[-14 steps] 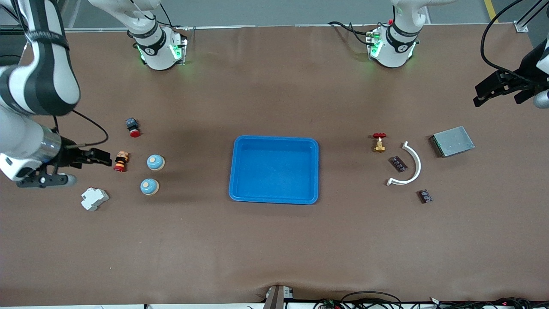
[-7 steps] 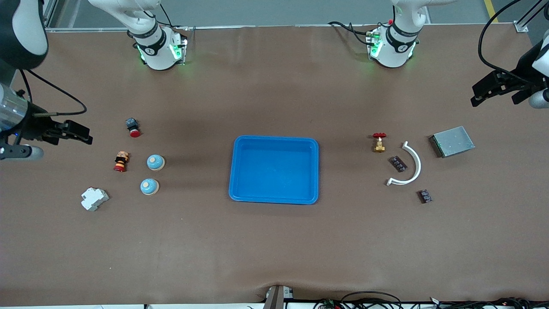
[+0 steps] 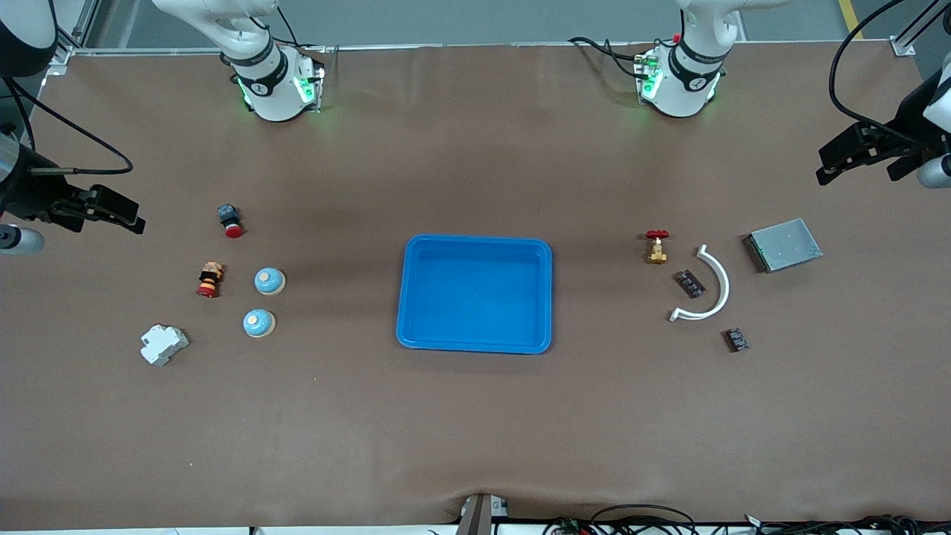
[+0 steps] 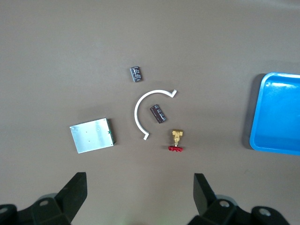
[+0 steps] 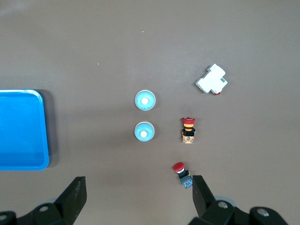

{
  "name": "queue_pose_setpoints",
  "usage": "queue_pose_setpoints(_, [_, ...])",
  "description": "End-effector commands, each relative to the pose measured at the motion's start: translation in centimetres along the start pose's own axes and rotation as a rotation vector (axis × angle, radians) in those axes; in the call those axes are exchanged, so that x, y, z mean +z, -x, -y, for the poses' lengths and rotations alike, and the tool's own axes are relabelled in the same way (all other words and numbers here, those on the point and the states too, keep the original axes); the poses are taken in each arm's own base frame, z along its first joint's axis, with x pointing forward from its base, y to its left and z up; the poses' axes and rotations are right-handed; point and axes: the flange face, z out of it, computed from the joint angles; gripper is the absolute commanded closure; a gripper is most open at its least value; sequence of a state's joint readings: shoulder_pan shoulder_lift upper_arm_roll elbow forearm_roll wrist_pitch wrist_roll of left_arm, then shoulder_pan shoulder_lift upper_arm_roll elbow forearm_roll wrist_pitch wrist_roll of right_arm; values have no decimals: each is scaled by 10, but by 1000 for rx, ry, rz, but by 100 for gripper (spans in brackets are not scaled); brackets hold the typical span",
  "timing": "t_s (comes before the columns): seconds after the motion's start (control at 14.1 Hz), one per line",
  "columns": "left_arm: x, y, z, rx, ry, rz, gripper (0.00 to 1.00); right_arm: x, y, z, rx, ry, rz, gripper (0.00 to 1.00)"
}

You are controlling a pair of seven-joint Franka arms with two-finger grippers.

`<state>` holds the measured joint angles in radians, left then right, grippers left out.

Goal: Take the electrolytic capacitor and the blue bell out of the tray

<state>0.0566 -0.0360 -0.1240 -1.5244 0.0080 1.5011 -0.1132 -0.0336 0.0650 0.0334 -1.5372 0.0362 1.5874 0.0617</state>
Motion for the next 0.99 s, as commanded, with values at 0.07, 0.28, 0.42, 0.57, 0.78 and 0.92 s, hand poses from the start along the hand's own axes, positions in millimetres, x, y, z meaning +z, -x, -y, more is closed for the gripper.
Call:
queue_pose_setpoints(0.07, [-4, 1, 2, 17, 0, 4, 0, -4, 5, -2, 19, -9, -1, 0])
queue_pose_setpoints(0.28, [-7, 1, 3, 15, -1, -3, 0, -7, 7, -3, 19, -9, -5, 0])
queue_pose_setpoints(0.42, [-11, 0, 3, 15, 2, -12, 0, -8, 6, -3, 19, -7, -16, 0])
queue_pose_setpoints(0.57, [-10, 0, 1, 19, 2, -9, 0, -9, 3, -4, 14, -2, -38, 0])
queue_pose_setpoints(0.78, [-2, 4, 1, 14, 2, 21, 0, -14, 9, -7, 11, 0, -52, 0])
queue_pose_setpoints(0.92, [-3, 5, 3, 11, 2, 19, 0, -13, 16, -10, 10, -1, -77, 0])
